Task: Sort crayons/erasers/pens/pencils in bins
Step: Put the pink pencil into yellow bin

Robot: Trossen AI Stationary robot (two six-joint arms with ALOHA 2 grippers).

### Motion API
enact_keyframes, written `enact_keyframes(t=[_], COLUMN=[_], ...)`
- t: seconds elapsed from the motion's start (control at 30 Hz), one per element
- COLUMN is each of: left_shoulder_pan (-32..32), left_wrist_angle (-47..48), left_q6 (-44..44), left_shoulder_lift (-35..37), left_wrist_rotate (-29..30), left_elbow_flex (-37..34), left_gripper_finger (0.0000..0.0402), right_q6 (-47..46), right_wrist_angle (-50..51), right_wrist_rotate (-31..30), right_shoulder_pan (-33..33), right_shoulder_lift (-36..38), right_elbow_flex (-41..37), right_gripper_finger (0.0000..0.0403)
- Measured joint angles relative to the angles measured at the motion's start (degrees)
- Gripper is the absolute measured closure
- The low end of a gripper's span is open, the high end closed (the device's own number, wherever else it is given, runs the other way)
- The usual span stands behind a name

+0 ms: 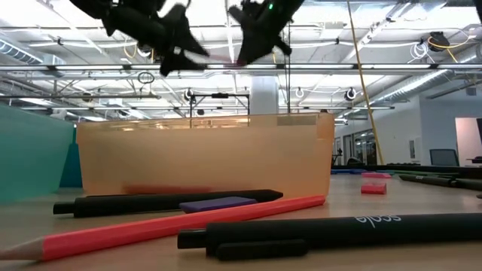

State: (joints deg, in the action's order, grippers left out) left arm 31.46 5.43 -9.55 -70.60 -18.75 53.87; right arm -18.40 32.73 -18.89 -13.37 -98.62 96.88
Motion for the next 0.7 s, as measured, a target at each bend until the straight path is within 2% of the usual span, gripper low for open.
enact_keyframes(t=[0.1,0.23,0.4,0.7], left_shoulder_pan=[0.00,0.00,0.04,-0.93], left_wrist_angle=[-7.61,-20.59,-34.51,-37.09], left_q6=[-2.42,-6.72,-11.85,-14.18], left_shoulder_lift=[0.21,0.24,0.26,-0.21], left_wrist_rotate=[-2.59,-6.26,-6.61,-5.74], left_elbow_flex=[-0.04,-0.04,-0.04,-0.04], left_gripper_finger=[0.0156,0.0156,0.0156,0.0156], right_q6=[3.89,8.98,13.45,15.86], right_wrist_angle=[-4.23,-10.04,-16.64,-14.87], right_wrist_rotate=[-2.18,-2.20,-2.11,-1.58], right_shoulder_pan=[1.54,3.03,4.14,4.16], right_shoulder_lift=[3.38,6.87,9.73,9.63], right_elbow_flex=[0.02,0.09,0.14,-0.82], right_gripper_finger=[0.0367,0.0367,0.0367,0.0367])
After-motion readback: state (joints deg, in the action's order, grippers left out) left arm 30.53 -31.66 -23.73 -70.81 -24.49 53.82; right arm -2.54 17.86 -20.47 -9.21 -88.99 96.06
